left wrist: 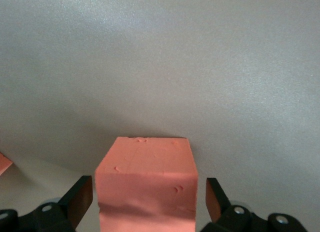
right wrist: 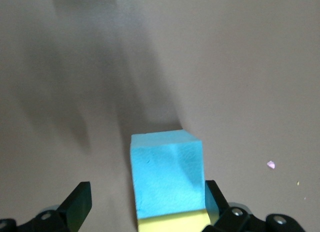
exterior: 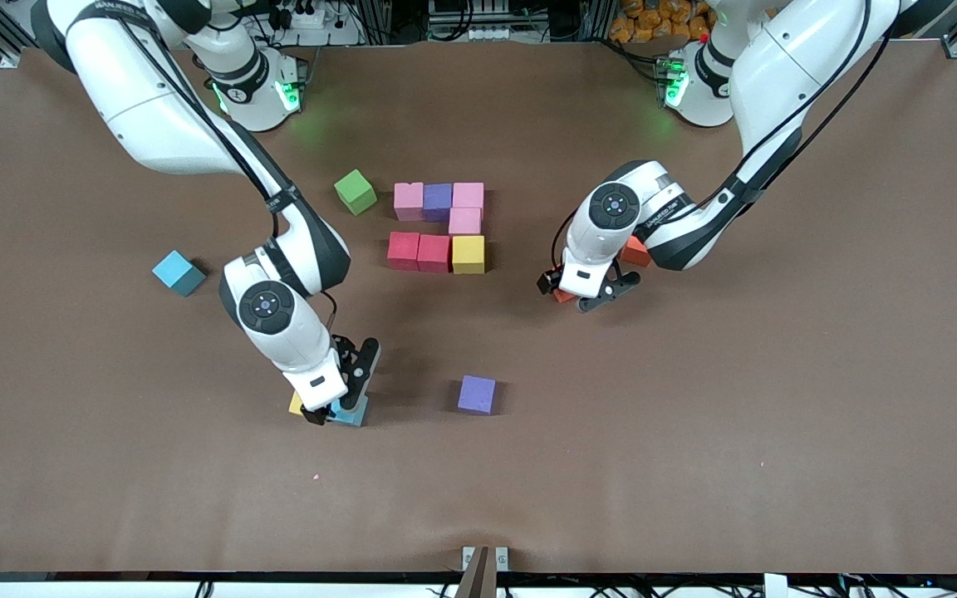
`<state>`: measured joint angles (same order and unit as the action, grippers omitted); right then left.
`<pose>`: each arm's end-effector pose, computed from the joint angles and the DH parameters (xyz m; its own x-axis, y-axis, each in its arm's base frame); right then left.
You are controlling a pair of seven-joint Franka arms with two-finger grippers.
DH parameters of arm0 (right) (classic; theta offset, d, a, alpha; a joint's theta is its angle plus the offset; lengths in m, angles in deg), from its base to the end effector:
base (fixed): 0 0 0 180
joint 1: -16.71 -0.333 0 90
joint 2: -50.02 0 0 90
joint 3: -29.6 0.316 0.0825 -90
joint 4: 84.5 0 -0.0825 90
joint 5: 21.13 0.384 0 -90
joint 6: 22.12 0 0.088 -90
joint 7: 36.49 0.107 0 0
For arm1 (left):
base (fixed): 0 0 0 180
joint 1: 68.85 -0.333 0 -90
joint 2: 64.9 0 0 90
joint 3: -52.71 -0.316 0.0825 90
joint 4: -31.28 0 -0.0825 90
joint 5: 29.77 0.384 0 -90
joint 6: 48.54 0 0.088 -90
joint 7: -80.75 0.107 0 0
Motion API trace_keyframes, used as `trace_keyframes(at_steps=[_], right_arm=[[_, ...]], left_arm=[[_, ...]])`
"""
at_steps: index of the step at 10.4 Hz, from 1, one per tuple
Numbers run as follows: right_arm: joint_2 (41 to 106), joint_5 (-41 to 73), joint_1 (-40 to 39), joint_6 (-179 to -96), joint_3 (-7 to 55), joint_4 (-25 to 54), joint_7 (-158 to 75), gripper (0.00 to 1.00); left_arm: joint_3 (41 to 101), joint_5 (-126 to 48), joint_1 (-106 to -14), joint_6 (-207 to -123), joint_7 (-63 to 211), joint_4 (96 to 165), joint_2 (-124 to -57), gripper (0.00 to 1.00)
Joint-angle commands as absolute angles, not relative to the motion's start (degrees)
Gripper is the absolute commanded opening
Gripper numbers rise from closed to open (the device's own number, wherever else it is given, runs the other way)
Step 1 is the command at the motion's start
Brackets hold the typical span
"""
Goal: Form number 2 with 11 blocks
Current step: 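Carry the blue cube toward the figure with the right gripper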
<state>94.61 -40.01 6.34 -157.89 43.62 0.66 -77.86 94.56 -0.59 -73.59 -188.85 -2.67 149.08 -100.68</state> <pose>0.6787 0.2674 0.2331 0.2741 0.9609 0.0384 0.9491 -0.2768 0.1501 0.4677 -0.3513 0.1965 0.8780 0.4704 -0.0886 0.4733 -0.8808 0.0146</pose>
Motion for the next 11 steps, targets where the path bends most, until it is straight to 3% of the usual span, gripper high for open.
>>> trace_keyframes(at_steps=[1, 11], right_arm=[[97.4, -38.6, 4.4, -157.0, 42.2, -2.9, -77.6, 1.00], [97.3, -36.9, 4.3, -156.5, 41.9, -3.9, -78.0, 1.00]], left_arm=[[94.7, 1.2, -73.6, -188.2, -3.7, 149.0, -100.4, 1.00], [94.7, 1.2, -73.5, -188.2, -3.7, 148.9, -100.4, 1.00]])
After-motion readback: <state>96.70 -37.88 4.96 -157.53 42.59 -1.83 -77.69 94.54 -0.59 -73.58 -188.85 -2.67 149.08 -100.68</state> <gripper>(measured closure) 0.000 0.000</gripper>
